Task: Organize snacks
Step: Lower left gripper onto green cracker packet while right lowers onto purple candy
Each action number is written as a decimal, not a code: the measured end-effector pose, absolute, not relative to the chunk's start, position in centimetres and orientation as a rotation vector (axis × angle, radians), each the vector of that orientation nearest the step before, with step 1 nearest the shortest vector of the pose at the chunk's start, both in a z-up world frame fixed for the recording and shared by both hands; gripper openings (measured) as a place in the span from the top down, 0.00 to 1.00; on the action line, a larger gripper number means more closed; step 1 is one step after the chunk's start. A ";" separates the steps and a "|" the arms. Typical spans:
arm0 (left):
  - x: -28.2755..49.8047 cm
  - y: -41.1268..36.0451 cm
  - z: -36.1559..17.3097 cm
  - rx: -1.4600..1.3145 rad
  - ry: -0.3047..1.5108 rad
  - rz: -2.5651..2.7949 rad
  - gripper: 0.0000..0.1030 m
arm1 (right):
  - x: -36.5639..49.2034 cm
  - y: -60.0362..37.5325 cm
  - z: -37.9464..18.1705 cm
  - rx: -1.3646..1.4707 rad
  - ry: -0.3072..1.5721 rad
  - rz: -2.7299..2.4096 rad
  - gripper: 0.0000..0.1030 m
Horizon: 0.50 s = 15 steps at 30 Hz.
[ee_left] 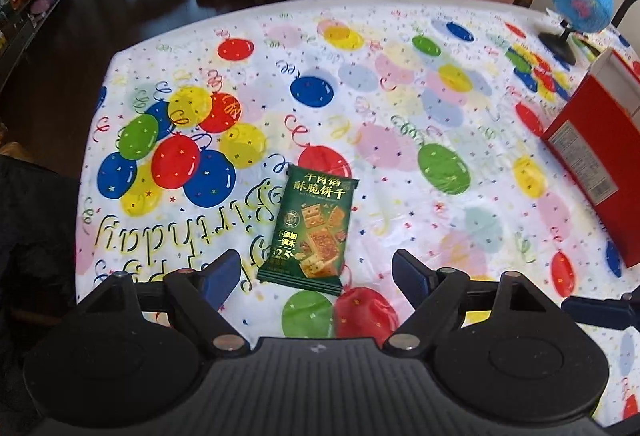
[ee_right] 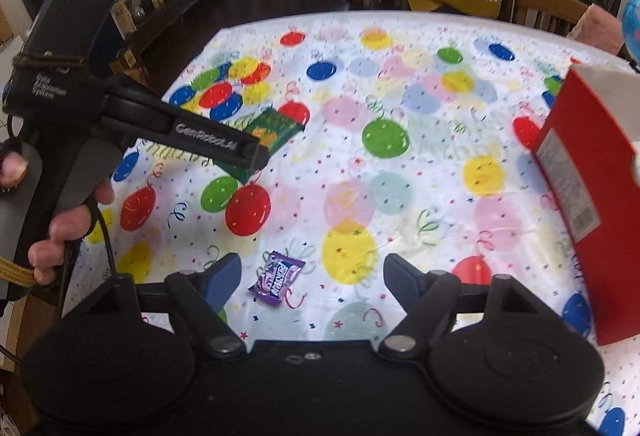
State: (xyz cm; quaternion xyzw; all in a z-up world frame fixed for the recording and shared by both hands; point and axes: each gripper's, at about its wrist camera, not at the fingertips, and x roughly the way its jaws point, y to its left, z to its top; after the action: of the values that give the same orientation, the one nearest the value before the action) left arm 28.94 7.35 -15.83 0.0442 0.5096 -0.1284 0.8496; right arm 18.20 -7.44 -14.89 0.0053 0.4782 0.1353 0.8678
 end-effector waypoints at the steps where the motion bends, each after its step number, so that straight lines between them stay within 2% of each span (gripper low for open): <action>1: 29.2 7.3 -16.2 0.100 1.079 -0.272 0.20 | 18.4 -7.1 -15.2 0.008 1.011 0.284 0.27; 4: 29.8 7.2 -16.9 0.115 1.086 -0.274 0.20 | 18.8 -6.1 -16.3 -0.001 1.049 0.288 0.30; 10: 30.8 6.9 -18.0 0.137 1.090 -0.290 0.20 | 19.0 -4.4 -17.6 -0.054 1.094 0.301 0.45; 15: 31.1 6.2 -18.5 0.173 1.081 -0.288 0.20 | 19.3 -3.7 -17.9 -0.092 1.101 0.303 0.50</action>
State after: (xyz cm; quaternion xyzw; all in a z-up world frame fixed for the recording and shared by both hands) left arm 31.08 6.21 -18.53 0.0817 0.5121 -0.1363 0.8441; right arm 19.26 -3.72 -17.94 -0.0434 0.5207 0.1432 0.8405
